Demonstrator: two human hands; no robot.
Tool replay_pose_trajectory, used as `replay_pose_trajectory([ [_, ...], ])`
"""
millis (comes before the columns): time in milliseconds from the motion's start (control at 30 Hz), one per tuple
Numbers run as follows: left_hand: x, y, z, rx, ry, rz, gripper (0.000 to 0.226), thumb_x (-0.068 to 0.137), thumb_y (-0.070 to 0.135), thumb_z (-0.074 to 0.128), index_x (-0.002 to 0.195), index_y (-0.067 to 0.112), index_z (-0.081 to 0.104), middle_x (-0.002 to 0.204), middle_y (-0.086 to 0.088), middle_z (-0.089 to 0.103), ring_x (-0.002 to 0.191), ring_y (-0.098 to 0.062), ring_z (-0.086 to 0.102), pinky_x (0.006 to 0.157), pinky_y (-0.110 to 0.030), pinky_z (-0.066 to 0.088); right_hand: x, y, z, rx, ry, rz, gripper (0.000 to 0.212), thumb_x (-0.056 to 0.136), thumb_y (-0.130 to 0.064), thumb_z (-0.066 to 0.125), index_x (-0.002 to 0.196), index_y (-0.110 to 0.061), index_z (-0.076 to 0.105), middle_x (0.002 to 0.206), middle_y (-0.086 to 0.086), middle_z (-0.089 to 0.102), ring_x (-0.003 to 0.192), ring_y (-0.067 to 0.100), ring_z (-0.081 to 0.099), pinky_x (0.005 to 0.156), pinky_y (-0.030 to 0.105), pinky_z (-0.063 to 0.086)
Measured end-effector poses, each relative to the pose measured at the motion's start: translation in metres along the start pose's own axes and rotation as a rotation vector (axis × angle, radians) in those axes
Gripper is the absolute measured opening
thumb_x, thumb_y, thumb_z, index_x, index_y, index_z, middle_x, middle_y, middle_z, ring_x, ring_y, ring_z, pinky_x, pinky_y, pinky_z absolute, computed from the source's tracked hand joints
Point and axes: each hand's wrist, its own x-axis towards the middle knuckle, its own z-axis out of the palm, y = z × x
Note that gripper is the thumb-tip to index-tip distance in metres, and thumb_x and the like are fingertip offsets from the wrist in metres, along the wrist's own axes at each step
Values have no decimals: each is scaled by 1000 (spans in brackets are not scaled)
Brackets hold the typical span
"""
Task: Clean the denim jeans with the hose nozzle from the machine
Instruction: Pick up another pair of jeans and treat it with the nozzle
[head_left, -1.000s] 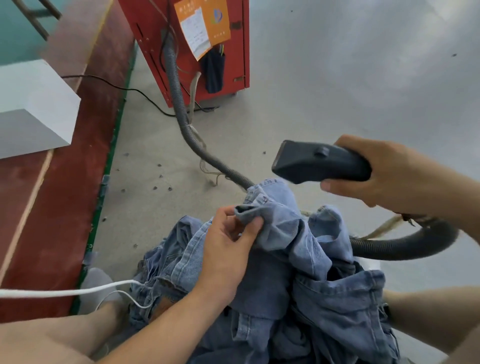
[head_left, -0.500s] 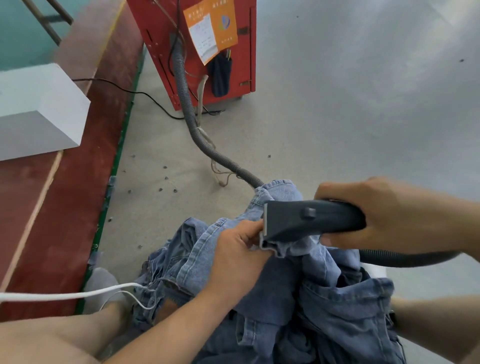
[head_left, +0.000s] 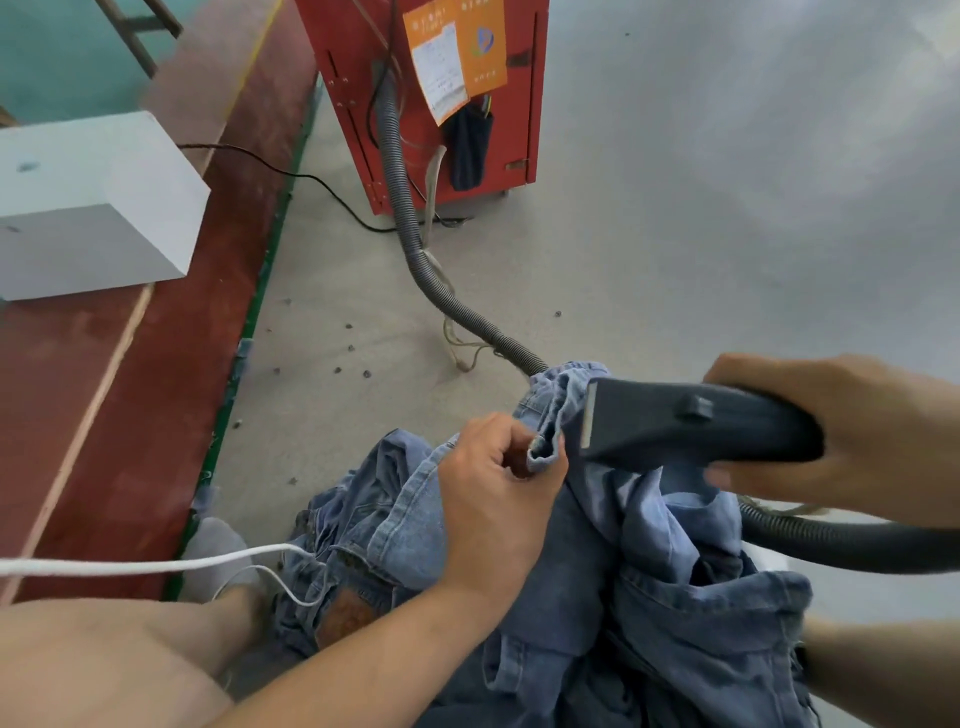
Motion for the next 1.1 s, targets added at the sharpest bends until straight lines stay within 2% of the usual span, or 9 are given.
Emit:
replay_pose_trajectory([
  [100,0,3,6,-34,5,25,45,74,4,83,59,24,46,61,8,49,58,-9,40,54,-24,35,6,-6,10,-10,-21,-35,49,75,-78,58,111,-45,56,79,-22,68,68,1,65,70,17,51],
  [333,4,-1,18,-43,18,0,49,69,0,75,59,33,40,65,12,49,60,-6,40,58,-16,33,17,-12,-3,49,171,28,35,77,-65,71,101,-45,56,68,-22,66,56,0,63,49,21,46],
  [533,-9,-4,17,-35,-75,-22,41,74,3,81,59,19,47,62,10,49,60,-10,43,57,-26,38,11,-7,10,-10,-59,-6,31,80,-60,73,105,-49,58,80,-22,69,68,1,66,67,14,51],
  [667,-49,0,4,-121,-454,272,26,73,2,81,64,15,61,93,4,63,93,-14,60,73,-31,49,22,9,-3,119,196,112,22,82,-56,72,93,-47,56,62,-14,68,48,5,63,46,19,46],
  [767,-48,1,-17,-203,-938,253,17,78,-6,68,88,6,74,128,0,65,124,-19,61,96,-41,53,25,38,-25,188,292,199,20,85,-54,71,89,-44,55,57,2,69,43,14,62,57,35,47],
  [900,-14,4,-19,131,-1077,226,32,106,18,49,133,27,64,146,13,59,135,-8,53,108,-24,42,26,64,-27,171,193,267,19,87,-50,72,88,-47,54,56,3,68,43,12,61,55,29,45],
  [1000,41,27,-23,660,-1212,90,54,96,74,34,75,33,63,90,19,71,90,2,63,85,-33,50,31,73,-23,149,116,288,17,87,-53,70,90,-49,53,57,-3,68,44,9,62,51,23,46],
  [1067,75,37,-15,1189,-813,304,46,87,74,50,91,29,61,113,8,64,115,-14,57,102,-42,45,32,80,-20,155,129,293,18,87,-52,71,92,-45,55,58,-6,68,44,8,62,47,19,46],
  [1100,87,38,-1,1144,-714,430,37,88,57,61,107,26,60,136,1,55,136,-22,45,116,-43,34,32,84,-18,172,141,300,19,88,-51,71,93,-43,55,58,-6,68,44,8,62,44,17,46],
])
